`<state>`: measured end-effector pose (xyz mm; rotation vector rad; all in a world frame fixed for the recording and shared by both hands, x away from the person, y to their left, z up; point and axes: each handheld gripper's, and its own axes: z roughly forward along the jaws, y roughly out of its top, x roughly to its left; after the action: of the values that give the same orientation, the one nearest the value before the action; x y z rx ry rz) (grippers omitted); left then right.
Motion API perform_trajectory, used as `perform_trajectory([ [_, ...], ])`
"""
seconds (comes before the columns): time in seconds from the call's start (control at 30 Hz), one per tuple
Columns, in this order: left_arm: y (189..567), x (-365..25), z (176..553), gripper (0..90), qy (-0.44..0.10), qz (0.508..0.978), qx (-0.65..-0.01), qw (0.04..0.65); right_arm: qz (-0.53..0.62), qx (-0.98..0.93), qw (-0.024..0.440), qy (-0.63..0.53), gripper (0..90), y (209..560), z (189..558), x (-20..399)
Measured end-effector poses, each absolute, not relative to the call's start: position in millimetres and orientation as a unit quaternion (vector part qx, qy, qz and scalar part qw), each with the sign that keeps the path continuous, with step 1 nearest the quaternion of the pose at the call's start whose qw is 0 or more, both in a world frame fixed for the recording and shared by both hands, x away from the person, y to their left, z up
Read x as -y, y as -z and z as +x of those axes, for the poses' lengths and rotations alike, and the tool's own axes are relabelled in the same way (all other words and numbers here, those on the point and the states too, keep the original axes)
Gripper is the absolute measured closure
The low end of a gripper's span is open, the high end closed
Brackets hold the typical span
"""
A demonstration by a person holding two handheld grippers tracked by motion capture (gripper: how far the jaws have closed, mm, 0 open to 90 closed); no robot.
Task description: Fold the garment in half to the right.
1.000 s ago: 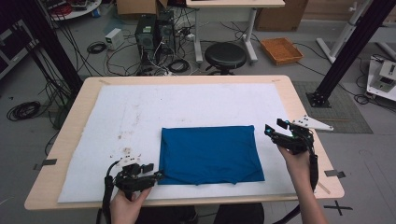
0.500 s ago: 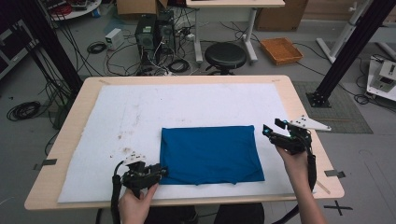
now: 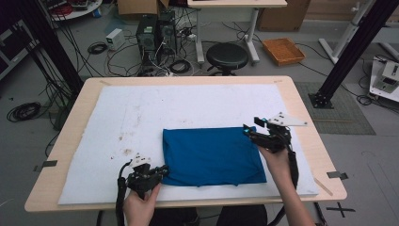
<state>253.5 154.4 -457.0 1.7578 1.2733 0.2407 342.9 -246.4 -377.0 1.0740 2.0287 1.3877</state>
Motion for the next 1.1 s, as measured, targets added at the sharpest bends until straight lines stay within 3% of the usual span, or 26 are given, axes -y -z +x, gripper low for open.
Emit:
perform_trajectory([
  [0.43,460,-157,253,86.3,-0.098,0.711,-0.516,0.467,0.358,-0.783,0.149,-0.486,49.9,389,391,108],
  [0.67,461,-159,253,86.4,-0.095,0.711,-0.513,0.471,0.347,-0.820,0.135,-0.435,63.0,413,416,27],
  [0.83,461,-160,253,86.3,-0.093,0.710,-0.513,0.473,0.342,-0.838,0.133,-0.403,69.4,425,424,-7],
  [1.1,461,-161,254,86.3,-0.089,0.711,-0.513,0.473,0.343,-0.856,0.129,-0.365,70.3,438,434,-28],
])
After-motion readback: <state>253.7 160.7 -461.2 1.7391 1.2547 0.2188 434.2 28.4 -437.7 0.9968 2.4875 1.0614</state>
